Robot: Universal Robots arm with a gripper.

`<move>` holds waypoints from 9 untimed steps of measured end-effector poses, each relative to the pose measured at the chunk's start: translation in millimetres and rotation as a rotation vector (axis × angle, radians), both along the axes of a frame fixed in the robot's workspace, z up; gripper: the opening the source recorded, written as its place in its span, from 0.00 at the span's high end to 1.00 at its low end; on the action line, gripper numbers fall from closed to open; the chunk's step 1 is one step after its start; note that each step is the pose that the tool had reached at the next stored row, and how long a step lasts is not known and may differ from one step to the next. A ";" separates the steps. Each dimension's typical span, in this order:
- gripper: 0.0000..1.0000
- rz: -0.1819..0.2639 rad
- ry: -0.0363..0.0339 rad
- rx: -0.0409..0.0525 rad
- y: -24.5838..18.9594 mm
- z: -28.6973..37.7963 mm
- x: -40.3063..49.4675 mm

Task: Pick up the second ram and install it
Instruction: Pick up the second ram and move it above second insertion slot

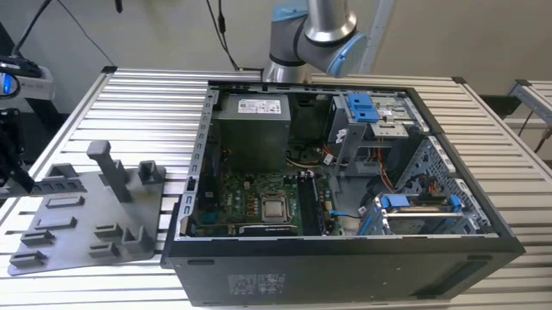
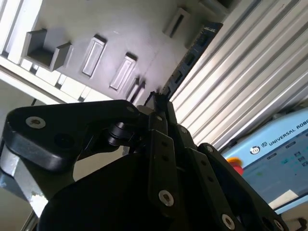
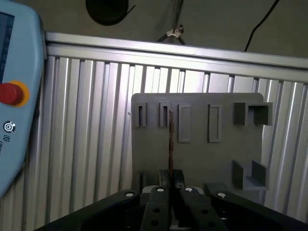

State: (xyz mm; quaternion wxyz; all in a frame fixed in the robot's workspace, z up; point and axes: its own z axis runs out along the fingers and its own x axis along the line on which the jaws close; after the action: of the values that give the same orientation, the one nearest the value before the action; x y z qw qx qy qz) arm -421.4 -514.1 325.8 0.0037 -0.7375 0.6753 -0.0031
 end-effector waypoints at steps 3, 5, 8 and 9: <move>0.86 0.000 0.0000 0.0000 0.0 7.0 0.0; 0.86 -0.002 0.0001 0.0000 0.0 10.2 0.0; 0.86 -0.014 -0.0001 0.0003 0.0 12.8 0.0; 0.86 -0.019 -0.0001 0.0004 0.0 13.6 0.0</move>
State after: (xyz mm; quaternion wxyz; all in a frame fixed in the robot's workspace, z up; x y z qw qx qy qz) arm -421.4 -514.1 339.4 0.0038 -0.7312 0.6821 -0.0030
